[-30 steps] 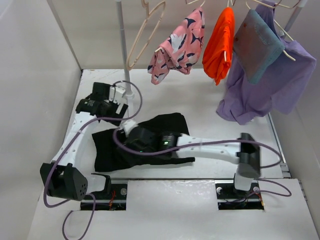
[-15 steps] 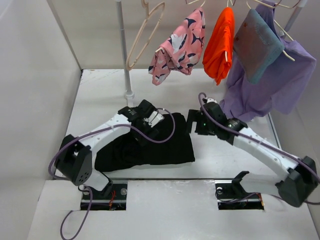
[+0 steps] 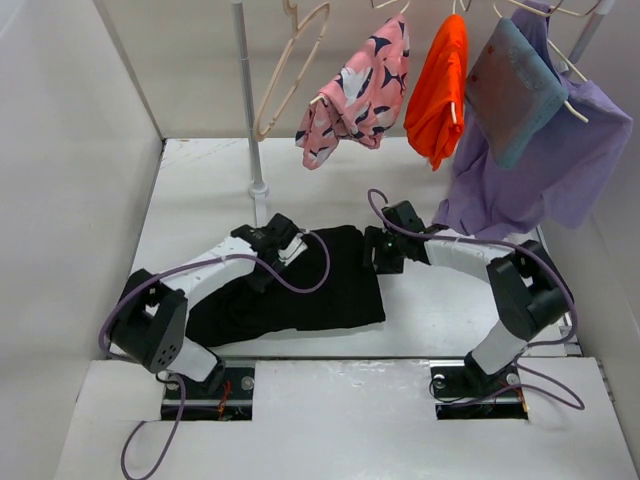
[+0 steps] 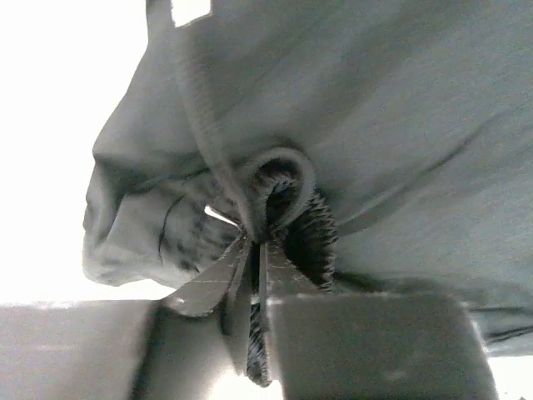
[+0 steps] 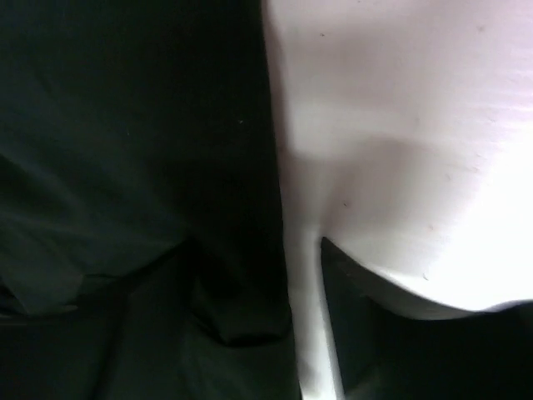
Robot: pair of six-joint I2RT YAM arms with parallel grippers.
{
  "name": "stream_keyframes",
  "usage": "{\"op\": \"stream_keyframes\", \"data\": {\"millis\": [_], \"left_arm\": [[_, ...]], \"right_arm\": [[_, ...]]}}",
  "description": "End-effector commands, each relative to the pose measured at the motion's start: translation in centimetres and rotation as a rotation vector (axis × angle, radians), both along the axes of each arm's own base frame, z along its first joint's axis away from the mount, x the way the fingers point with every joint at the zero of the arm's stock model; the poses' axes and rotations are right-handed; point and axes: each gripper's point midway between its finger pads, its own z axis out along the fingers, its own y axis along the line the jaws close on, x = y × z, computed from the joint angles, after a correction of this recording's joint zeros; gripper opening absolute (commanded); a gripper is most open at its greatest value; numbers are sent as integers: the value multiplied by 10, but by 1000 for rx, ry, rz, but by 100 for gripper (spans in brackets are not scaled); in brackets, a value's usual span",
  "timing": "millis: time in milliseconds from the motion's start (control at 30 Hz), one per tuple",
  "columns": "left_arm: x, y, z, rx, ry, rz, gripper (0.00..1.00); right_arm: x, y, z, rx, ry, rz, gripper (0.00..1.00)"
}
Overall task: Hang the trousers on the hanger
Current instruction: Fold the trousers at the center of the board.
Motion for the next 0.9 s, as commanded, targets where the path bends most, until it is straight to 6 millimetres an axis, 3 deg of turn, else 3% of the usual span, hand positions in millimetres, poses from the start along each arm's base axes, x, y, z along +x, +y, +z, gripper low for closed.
{"op": "stream_keyframes", "data": {"millis": [0, 33, 133, 167, 200, 367, 400, 433, 533, 600, 633, 733, 833, 867], "left_arm": [[0, 18, 19, -23, -45, 52, 1], [2, 21, 26, -37, -72, 55, 0], [12, 41, 39, -23, -139, 118, 0], [16, 45, 46, -33, -177, 139, 0], [18, 56, 49, -22, -193, 169, 0], [48, 72, 92, -77, -375, 269, 0], [48, 81, 96, -71, -393, 300, 0], [49, 82, 102, -89, -408, 309, 0], [34, 96, 85, -65, -345, 337, 0], [21, 102, 70, -58, -309, 351, 0], [9, 105, 50, -36, -265, 340, 0], [-7, 123, 21, 8, -241, 374, 0], [-4, 141, 14, 60, -270, 418, 1], [-2, 145, 11, 74, -266, 433, 11]], "right_arm": [[11, 17, 5, 116, -37, 20, 61], [11, 11, -2, 119, -14, -5, 43], [14, 1, -6, 167, 7, -42, 16], [18, -4, 0, 177, -16, -57, 1], [17, -8, 3, 197, -1, -83, 0], [23, -48, 14, 179, -65, -249, 0], [23, -51, 29, 198, -104, -286, 0], [22, -55, 31, 194, -119, -308, 0], [12, -60, 39, 175, -156, -344, 0], [1, -59, 33, 128, -152, -338, 0], [1, -62, 31, 115, -142, -362, 0], [-3, -68, 24, 87, -127, -385, 1], [4, -69, 33, 61, -140, -371, 20], [6, -71, 28, 16, -135, -345, 39]]}}
